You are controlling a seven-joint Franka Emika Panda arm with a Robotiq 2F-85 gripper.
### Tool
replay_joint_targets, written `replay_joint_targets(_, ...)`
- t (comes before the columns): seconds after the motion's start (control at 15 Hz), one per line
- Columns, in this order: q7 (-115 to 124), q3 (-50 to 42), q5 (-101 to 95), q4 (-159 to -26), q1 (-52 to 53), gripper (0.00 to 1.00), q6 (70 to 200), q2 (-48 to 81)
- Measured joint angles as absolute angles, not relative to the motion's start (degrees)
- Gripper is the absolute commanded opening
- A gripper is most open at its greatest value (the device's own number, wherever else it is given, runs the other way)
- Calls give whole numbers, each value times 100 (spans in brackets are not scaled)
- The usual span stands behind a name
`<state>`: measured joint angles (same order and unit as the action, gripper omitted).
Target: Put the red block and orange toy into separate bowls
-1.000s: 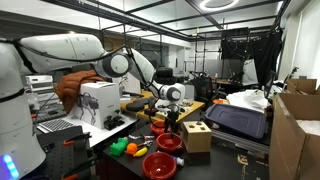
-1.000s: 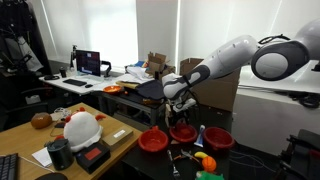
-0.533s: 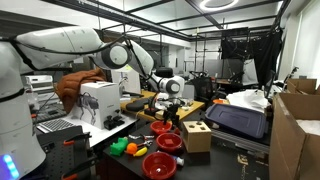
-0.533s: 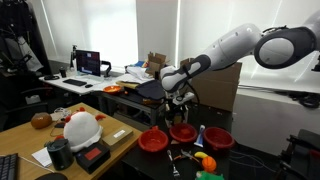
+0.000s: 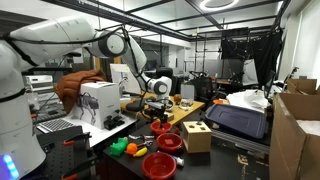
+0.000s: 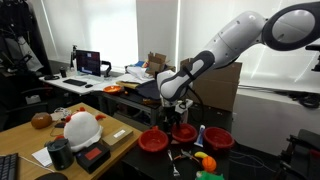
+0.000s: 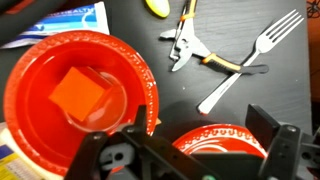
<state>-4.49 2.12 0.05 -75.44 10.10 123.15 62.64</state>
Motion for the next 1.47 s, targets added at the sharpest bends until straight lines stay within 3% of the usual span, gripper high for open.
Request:
replay_joint_targets(0.87,-995,606,-119,-10715,670,100,12692,4510)
replay_joint_targets(1.47,-897,619,-71,-11649,535,100,13056,4240)
